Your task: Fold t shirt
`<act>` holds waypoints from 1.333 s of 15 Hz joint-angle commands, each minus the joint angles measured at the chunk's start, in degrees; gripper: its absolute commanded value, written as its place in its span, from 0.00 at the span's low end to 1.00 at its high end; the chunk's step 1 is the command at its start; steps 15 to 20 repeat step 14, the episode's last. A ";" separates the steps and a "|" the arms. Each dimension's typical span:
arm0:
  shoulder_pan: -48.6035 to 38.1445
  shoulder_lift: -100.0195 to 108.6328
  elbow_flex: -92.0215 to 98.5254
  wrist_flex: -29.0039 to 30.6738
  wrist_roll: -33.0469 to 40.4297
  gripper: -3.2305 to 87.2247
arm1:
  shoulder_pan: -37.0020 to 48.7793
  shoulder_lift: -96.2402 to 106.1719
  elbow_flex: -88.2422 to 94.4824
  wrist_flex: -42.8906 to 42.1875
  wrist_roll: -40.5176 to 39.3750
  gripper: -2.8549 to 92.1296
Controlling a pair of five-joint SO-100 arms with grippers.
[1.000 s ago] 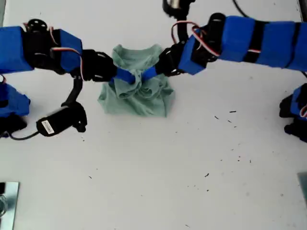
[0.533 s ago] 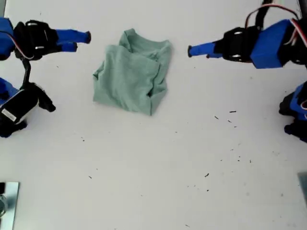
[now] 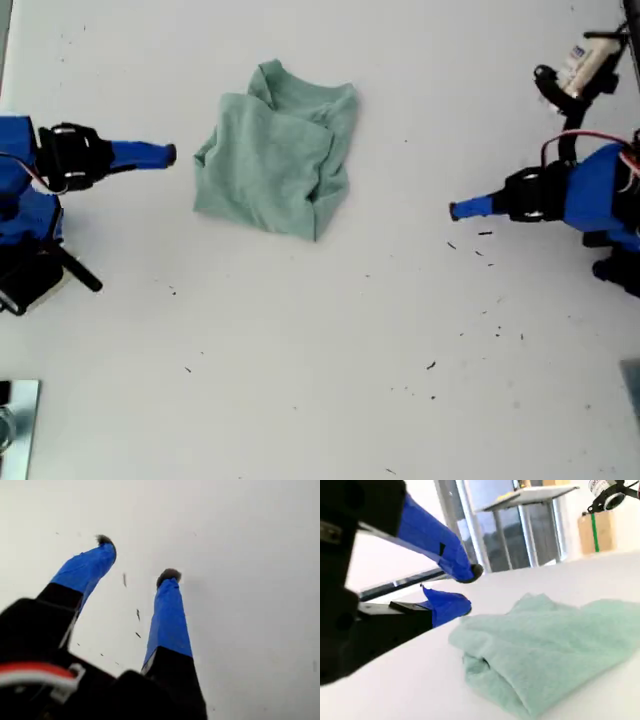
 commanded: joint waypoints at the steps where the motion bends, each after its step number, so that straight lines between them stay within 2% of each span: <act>1: 5.45 1.58 3.43 -0.79 -4.31 0.06 | -2.72 12.48 7.03 7.29 3.52 0.21; 3: 5.62 1.58 5.63 3.69 -6.33 0.08 | -1.14 12.30 7.38 8.61 -1.32 0.19; 4: 5.10 1.58 5.54 3.78 -6.42 0.09 | -0.09 12.30 7.38 8.44 -1.58 0.19; 5: 5.36 1.58 5.54 3.78 -6.42 0.09 | 3.87 12.30 7.47 8.44 -6.59 0.19; 6: 5.54 1.58 5.54 3.78 -6.33 0.09 | 6.33 12.30 7.47 8.44 -20.39 0.18; 7: 5.62 1.58 5.54 3.78 -6.33 0.09 | 6.86 12.39 7.38 8.70 -25.14 0.18; 20: 5.62 1.58 5.54 3.78 -6.33 0.09 | 6.86 12.39 7.38 8.70 -25.05 0.16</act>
